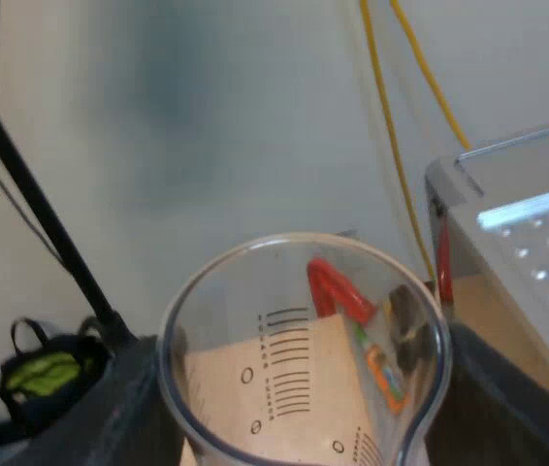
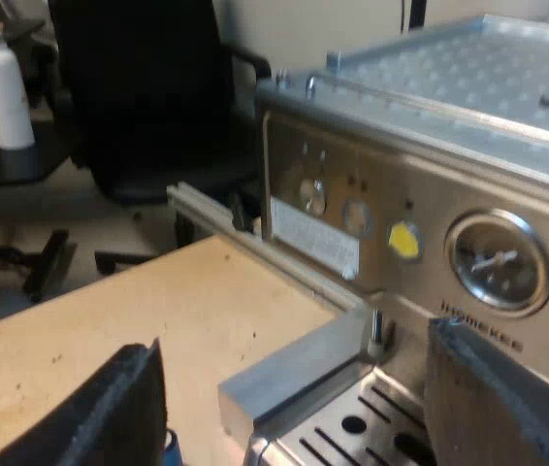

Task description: Pour the beans into the coffee machine

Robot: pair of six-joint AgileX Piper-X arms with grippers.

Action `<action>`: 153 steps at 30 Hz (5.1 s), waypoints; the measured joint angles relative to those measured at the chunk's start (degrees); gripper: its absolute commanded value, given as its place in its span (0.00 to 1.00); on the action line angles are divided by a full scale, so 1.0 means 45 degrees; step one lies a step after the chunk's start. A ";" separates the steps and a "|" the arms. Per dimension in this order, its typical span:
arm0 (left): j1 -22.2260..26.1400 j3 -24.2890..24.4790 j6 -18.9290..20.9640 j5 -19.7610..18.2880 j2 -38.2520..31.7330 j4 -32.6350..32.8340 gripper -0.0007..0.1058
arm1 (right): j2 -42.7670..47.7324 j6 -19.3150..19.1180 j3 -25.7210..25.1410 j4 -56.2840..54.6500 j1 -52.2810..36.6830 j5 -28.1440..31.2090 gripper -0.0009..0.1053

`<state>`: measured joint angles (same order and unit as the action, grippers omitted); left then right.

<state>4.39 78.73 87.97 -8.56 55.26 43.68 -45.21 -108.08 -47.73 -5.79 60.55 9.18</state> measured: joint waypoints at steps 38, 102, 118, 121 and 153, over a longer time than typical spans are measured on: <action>0.0941 -1.1836 0.1708 -0.2051 -0.2314 -0.9341 0.26 | -0.5180 0.0957 0.2599 0.6835 0.1694 0.1255 0.57; 0.0953 -1.2138 0.2046 -0.2257 0.6253 -1.6087 0.61 | -0.5929 0.0928 0.2599 0.7440 0.1694 0.1635 0.57; 0.0953 -1.2138 0.2046 -0.2498 0.5835 -1.3230 0.61 | -0.5929 0.0928 0.2599 0.7440 0.1694 0.1635 0.57; 0.0953 -1.2138 0.2046 -0.2554 0.5445 -1.2549 0.61 | -0.5929 0.0928 0.2599 0.7440 0.1694 0.1635 0.57; 0.0953 -1.1672 0.2079 -0.2549 -0.5377 -0.2440 0.61 | -0.4282 0.2022 0.2251 0.3553 0.1694 0.1635 0.57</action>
<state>8.68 26.21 97.33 -20.03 31.06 32.70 -64.48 -98.98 -37.60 10.20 68.18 16.54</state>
